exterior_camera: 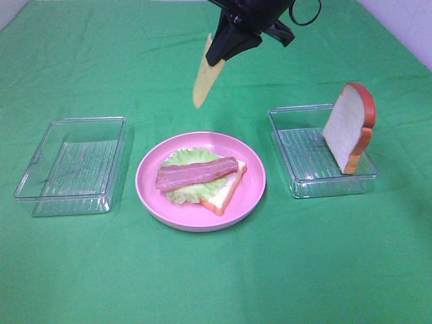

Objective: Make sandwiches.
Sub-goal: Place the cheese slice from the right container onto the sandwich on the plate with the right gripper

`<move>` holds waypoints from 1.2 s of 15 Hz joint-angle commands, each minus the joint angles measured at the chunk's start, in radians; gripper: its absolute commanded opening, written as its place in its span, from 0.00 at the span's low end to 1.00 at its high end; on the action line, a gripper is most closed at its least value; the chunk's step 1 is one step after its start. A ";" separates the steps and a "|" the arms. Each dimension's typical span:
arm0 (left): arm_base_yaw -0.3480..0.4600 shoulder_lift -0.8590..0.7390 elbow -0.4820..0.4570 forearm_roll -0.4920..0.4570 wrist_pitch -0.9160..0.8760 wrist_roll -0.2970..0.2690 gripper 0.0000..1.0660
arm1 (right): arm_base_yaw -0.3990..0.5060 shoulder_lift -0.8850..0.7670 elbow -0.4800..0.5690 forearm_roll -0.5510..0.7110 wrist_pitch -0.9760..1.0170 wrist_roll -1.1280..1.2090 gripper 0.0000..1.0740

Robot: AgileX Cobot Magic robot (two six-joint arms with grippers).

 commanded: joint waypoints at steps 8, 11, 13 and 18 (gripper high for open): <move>-0.001 -0.022 0.003 0.001 -0.011 -0.006 0.73 | 0.010 0.010 0.356 0.407 0.032 -0.344 0.00; -0.001 -0.022 0.003 0.001 -0.011 -0.006 0.73 | 0.035 0.051 0.356 0.400 -0.012 -0.344 0.00; -0.001 -0.022 0.003 0.001 -0.011 -0.006 0.73 | 0.035 0.069 0.356 0.346 -0.059 -0.331 0.00; -0.001 -0.022 0.003 0.001 -0.011 -0.006 0.73 | 0.035 0.102 0.356 0.143 -0.149 -0.177 0.00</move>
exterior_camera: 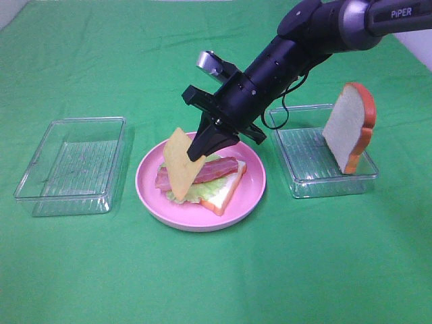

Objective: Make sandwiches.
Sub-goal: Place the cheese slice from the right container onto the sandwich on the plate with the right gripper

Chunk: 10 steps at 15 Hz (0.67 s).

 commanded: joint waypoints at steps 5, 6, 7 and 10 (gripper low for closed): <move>-0.001 -0.022 0.003 0.001 -0.011 -0.006 0.73 | -0.001 -0.009 0.005 -0.159 -0.085 0.159 0.38; -0.001 -0.022 0.003 0.001 -0.011 -0.006 0.73 | -0.001 -0.015 0.005 -0.165 -0.087 0.160 0.49; -0.001 -0.022 0.003 0.001 -0.011 -0.006 0.73 | -0.001 -0.026 0.005 -0.170 -0.090 0.162 0.56; -0.001 -0.022 0.003 0.001 -0.011 -0.006 0.73 | -0.001 -0.110 0.005 -0.278 -0.103 0.206 0.68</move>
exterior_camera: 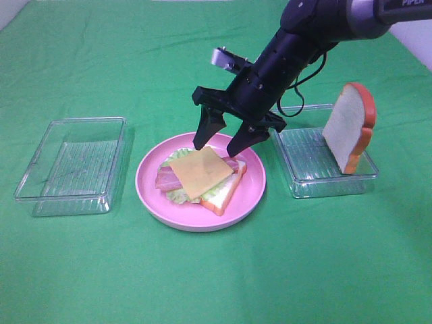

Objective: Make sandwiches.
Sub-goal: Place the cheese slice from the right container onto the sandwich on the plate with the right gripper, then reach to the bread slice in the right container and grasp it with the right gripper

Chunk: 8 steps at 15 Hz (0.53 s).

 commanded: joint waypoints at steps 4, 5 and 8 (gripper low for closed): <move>-0.001 -0.022 0.003 0.001 -0.011 -0.006 0.73 | -0.002 -0.187 0.005 -0.310 -0.003 0.143 0.69; -0.001 -0.022 0.003 0.001 -0.011 -0.006 0.73 | -0.002 -0.225 0.005 -0.392 -0.002 0.186 0.69; -0.001 -0.022 0.003 0.001 -0.011 -0.006 0.73 | -0.014 -0.324 0.005 -0.622 0.026 0.321 0.69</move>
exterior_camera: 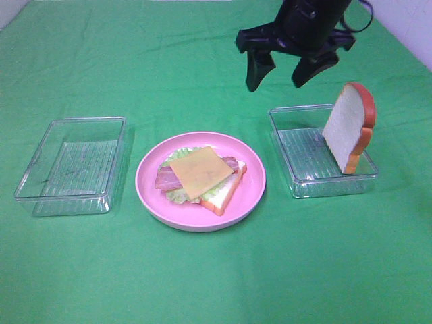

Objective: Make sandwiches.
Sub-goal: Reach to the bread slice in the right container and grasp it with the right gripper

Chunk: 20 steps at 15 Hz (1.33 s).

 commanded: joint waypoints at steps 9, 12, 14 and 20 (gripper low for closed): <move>-0.001 -0.022 0.003 0.001 -0.011 -0.006 0.73 | -0.259 -0.019 0.005 -0.030 0.156 -0.012 0.72; -0.001 -0.022 0.003 0.001 -0.011 -0.006 0.73 | -0.259 0.057 0.005 -0.016 0.122 -0.025 0.72; -0.001 -0.022 0.003 0.001 -0.011 -0.006 0.73 | -0.259 0.114 0.005 -0.019 0.093 -0.024 0.71; -0.001 -0.022 0.003 0.001 -0.011 -0.007 0.73 | -0.259 0.159 0.005 -0.057 0.077 0.005 0.29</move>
